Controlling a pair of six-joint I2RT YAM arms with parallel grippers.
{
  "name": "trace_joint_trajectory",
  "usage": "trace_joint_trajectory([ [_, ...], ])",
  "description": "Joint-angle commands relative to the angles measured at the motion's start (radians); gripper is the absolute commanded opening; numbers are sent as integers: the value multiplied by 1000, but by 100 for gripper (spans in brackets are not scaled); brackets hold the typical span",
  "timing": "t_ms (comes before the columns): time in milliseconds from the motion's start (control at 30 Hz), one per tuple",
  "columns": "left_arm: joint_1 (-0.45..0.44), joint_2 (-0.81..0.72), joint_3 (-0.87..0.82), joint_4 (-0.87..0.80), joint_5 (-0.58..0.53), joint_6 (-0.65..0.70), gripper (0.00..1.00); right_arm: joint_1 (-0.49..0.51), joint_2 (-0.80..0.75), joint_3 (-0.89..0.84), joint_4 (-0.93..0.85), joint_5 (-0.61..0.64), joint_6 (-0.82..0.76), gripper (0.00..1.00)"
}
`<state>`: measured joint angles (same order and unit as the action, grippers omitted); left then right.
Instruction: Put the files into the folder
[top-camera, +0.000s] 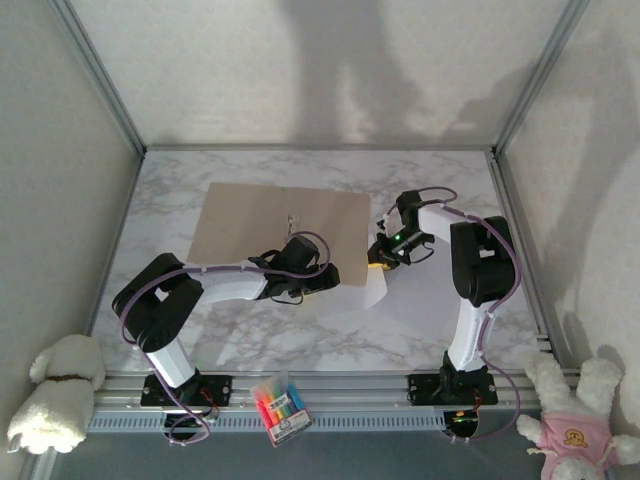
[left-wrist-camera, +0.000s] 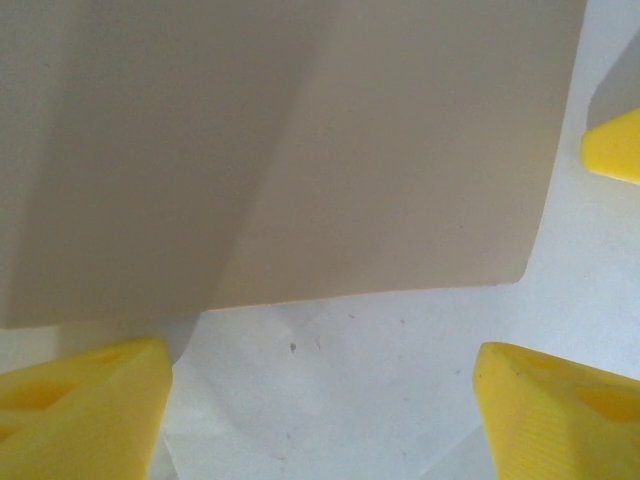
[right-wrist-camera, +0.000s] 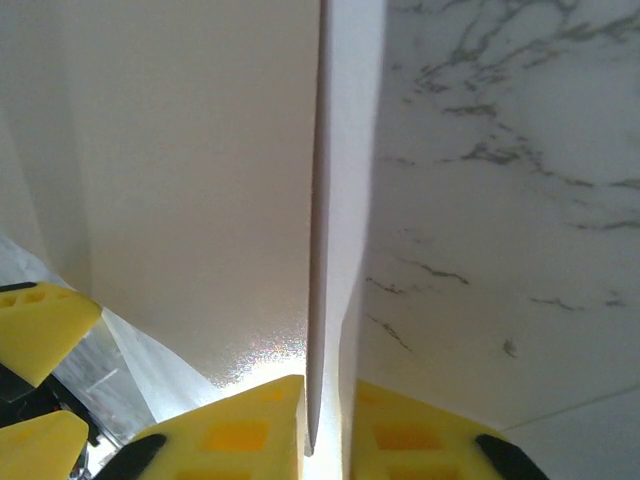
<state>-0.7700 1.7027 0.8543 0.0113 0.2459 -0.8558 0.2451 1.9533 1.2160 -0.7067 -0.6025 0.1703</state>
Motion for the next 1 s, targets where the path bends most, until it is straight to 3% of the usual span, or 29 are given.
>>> trace_joint_trajectory([
  [0,-7,6,-4,-17,6,18,80,7,7,24,-19,5,-5,11],
  [200,-6,-16,-1,-26,3,22,82,6,-33,39,-64,49,-5,6],
  [400,-6,-70,7,-53,-12,22,93,-27,-150,67,-160,125,12,4],
  [700,12,-200,21,-118,-79,21,99,-79,-305,213,-377,430,46,3],
  [833,45,-283,31,-157,-119,31,99,-79,-385,314,-428,418,63,3],
  [967,114,-357,29,-191,-137,70,99,-78,-448,428,-457,321,70,3],
])
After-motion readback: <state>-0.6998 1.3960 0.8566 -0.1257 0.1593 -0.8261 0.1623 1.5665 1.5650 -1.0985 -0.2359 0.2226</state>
